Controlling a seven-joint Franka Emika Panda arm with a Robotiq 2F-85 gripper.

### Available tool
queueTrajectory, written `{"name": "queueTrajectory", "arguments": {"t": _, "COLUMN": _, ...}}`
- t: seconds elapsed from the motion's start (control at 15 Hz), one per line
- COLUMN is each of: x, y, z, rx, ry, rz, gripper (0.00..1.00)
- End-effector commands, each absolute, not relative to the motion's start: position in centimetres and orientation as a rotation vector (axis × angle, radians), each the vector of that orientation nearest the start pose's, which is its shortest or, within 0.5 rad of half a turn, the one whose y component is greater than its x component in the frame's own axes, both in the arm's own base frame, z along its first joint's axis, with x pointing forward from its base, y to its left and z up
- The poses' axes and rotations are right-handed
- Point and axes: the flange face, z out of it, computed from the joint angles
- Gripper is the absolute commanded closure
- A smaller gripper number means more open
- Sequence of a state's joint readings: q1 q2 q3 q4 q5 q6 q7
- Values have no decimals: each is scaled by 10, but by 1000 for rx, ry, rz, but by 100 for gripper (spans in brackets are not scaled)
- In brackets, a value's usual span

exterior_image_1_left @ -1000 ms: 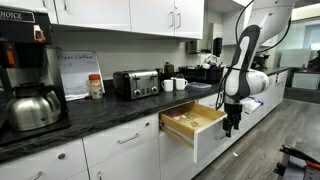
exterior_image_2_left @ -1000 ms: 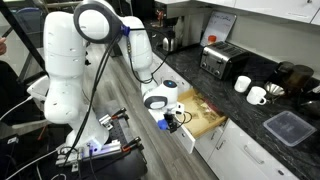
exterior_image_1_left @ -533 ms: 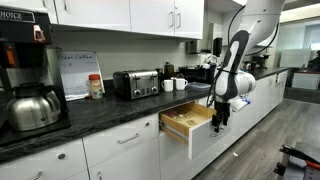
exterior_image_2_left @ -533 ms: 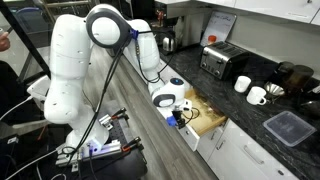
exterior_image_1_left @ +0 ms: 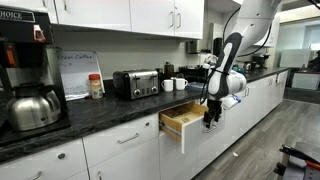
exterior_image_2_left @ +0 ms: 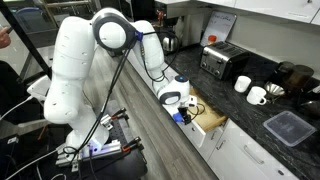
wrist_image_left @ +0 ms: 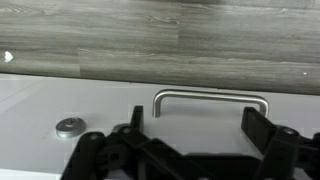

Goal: Close the open drawer

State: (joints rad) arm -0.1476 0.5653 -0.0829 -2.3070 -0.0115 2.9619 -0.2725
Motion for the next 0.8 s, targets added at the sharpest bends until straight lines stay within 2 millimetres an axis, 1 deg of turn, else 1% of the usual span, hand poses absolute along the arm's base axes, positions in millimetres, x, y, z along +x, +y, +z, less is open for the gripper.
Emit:
{"name": "queueTrajectory", "arguments": {"t": 0.0, "x": 521, "y": -121, "z": 111, "rx": -3212, "ry": -82, "rz": -235, "gripper": 0}}
{"name": "queueTrajectory", "arguments": {"t": 0.33, "x": 538, "y": -125, "z": 115, "rx": -3240, "ry": -74, "rz": -383, "gripper": 0}}
{"name": "queueTrajectory", "arguments": {"t": 0.47, "x": 547, "y": -122, "z": 115, "rx": -3239, "ry": -82, "rz": -430, "gripper": 0}}
{"name": "queueTrajectory", "arguments": {"t": 0.73, "x": 563, "y": -117, "z": 108, "rx": -3230, "ry": -102, "rz": -503, "gripper": 0}}
